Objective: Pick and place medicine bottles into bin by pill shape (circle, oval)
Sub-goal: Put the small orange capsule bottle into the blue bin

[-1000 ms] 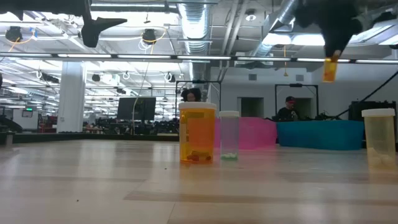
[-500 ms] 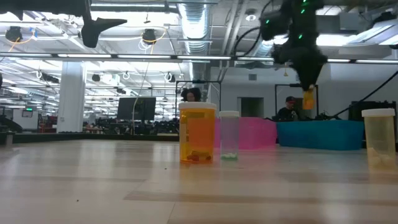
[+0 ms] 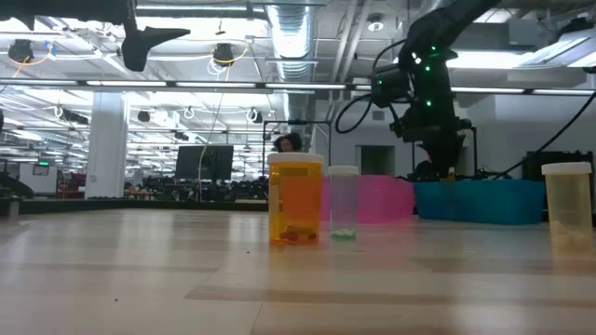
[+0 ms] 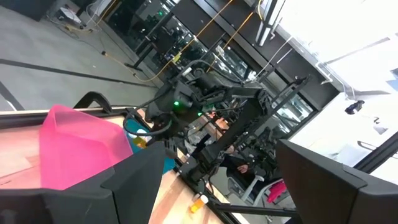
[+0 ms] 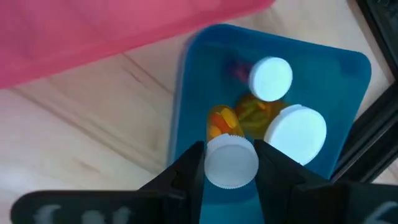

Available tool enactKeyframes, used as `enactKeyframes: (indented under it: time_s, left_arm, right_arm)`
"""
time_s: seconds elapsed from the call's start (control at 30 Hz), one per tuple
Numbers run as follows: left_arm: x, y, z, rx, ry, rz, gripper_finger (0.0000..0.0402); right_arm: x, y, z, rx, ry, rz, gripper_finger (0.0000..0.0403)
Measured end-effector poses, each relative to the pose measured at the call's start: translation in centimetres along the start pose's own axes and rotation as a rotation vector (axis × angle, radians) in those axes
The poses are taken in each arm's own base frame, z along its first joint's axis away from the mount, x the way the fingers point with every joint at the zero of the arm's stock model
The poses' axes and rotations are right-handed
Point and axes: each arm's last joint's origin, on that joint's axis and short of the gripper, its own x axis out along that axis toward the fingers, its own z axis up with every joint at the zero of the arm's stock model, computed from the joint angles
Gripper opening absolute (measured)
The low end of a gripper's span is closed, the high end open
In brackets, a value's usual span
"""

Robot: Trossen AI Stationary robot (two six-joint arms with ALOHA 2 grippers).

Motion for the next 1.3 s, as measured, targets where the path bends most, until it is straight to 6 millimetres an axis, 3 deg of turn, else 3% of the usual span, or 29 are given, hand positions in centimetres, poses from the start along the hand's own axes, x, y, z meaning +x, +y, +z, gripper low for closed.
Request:
enactKeyframes:
  time_s: [0.3, 0.6, 1.0, 1.3]
  left_arm:
    - [0.0, 0.0, 0.0, -0.001, -0.015, 0.015, 0.03]
    - [0.0, 0.0, 0.1, -0.015, -0.017, 0.017, 0.03]
    - [0.0, 0.0, 0.1, -0.019, -0.019, 0.018, 0.03]
    - [0.0, 0.0, 0.1, -0.021, -0.019, 0.019, 0.03]
  right_arm:
    - [1.3, -1.0, -0.8, 0.067, -0.069, 0.05, 0.0128]
    - [3.0, -0.6, -1.3, 0.076, -0.08, 0.112, 0.0127]
    - [3.2, -0.6, -1.4, 0.074, -0.08, 0.115, 0.0144]
    - [3.2, -0.4, -1.2, 0.076, -0.094, 0.165, 0.0182]
